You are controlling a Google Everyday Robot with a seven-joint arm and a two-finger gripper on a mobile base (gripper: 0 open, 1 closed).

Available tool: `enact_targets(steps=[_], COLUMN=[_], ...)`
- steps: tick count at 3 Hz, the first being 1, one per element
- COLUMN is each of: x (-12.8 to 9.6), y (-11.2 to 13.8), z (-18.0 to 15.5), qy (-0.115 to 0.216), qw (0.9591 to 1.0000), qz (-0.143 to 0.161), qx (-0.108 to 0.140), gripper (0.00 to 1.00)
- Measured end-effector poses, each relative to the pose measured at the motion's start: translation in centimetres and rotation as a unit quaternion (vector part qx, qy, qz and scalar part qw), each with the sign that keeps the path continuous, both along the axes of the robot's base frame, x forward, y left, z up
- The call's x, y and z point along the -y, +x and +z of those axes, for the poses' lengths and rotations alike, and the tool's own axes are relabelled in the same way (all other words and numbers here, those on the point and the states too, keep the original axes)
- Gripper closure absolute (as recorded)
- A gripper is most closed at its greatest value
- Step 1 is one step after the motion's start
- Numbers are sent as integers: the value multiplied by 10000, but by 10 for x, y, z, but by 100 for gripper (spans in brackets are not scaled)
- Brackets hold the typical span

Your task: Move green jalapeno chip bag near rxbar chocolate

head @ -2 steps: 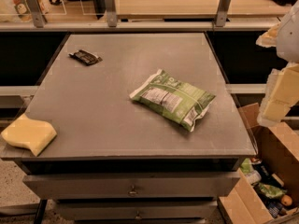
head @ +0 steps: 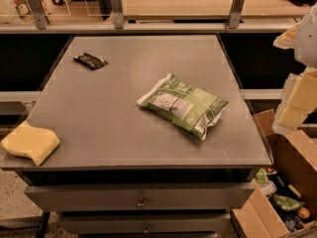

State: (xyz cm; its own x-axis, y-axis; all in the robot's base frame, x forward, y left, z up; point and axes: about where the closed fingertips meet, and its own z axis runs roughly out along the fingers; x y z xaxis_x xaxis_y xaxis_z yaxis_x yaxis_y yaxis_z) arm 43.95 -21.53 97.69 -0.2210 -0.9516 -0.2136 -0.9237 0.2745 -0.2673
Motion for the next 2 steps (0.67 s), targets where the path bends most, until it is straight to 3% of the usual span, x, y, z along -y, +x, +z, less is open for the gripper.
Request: enact_targets(steps=[1,2], x=[-5,-21], y=[11,27], z=[-14,-45], qy=[-71,-59], qw=[9998,9999], qz=[-89,6], qx=[153,160], gripper=[0,0])
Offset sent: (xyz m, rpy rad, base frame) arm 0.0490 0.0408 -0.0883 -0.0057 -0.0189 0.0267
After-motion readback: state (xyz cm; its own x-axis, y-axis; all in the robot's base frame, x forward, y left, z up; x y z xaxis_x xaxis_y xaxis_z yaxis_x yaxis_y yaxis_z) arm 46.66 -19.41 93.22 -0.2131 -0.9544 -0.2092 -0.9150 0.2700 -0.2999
